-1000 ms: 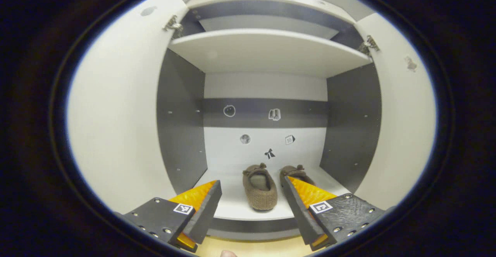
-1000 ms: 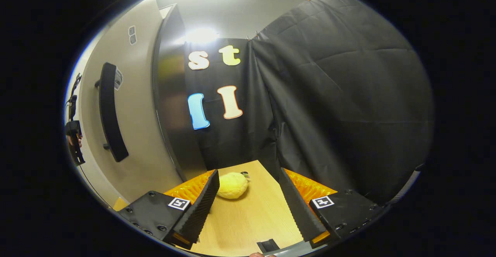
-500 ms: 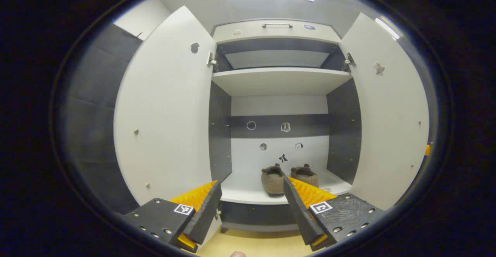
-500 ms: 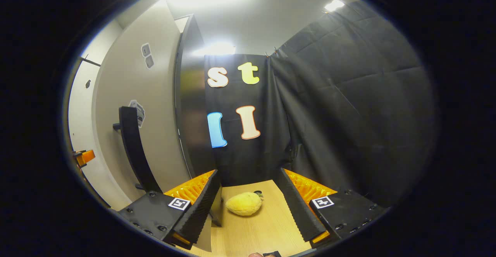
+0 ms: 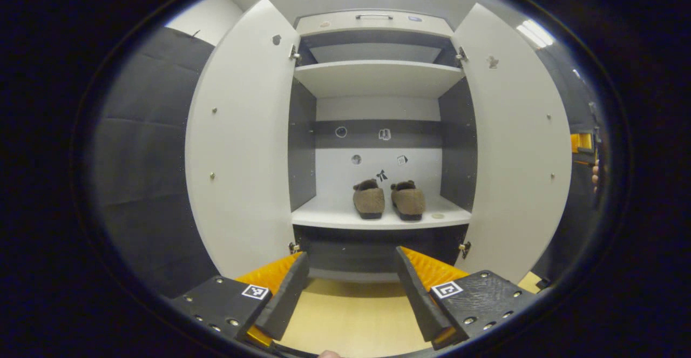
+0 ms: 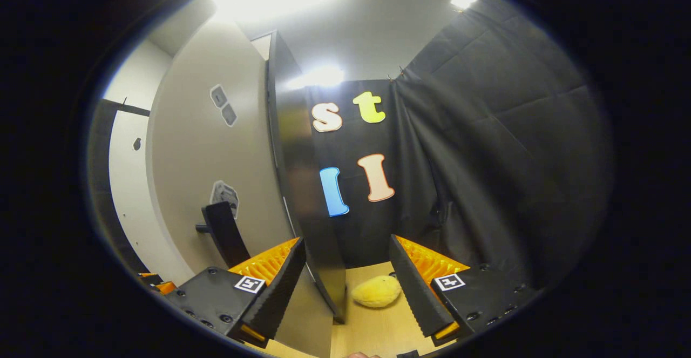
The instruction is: Grab one shoe with the right hand and put it into the shoe cabinet, grab the other shoe with the left hand and put it into the shoe cabinet; then close the right door with the right hand and the left door with the left hand.
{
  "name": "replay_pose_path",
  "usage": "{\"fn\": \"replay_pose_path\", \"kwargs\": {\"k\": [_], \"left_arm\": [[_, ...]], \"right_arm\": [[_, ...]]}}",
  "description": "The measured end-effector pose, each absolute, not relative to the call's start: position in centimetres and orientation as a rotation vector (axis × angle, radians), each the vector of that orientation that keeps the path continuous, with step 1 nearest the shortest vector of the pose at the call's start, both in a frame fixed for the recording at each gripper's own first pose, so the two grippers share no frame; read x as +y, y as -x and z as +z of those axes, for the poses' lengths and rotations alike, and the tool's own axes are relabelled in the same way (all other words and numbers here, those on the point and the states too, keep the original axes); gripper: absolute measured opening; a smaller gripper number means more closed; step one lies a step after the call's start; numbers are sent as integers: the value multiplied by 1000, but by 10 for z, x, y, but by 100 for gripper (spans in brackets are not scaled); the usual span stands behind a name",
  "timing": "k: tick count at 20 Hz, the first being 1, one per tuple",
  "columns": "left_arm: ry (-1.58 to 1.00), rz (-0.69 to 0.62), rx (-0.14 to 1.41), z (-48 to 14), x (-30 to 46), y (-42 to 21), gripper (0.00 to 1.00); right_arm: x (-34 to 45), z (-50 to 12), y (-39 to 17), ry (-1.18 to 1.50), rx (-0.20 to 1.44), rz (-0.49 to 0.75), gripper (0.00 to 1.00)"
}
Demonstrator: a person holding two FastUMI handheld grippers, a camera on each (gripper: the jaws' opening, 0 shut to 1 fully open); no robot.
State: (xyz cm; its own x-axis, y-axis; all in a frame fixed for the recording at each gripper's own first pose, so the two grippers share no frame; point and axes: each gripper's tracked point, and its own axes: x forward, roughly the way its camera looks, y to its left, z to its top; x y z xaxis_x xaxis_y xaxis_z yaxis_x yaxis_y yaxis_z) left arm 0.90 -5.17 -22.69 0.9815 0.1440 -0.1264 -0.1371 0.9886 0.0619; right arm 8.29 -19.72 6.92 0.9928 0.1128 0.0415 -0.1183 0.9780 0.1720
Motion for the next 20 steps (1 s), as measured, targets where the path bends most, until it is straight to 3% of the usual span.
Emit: {"fn": "replay_pose_path", "kwargs": {"k": [12, 20], "left_arm": [[5, 117, 161, -239, -61, 4, 92], [30, 168, 176, -240, -46, 17, 93]], "right_arm": [[-169, 79, -73, -93, -75, 115, 96], [-111, 77, -74, -97, -69, 238, 97]]}}
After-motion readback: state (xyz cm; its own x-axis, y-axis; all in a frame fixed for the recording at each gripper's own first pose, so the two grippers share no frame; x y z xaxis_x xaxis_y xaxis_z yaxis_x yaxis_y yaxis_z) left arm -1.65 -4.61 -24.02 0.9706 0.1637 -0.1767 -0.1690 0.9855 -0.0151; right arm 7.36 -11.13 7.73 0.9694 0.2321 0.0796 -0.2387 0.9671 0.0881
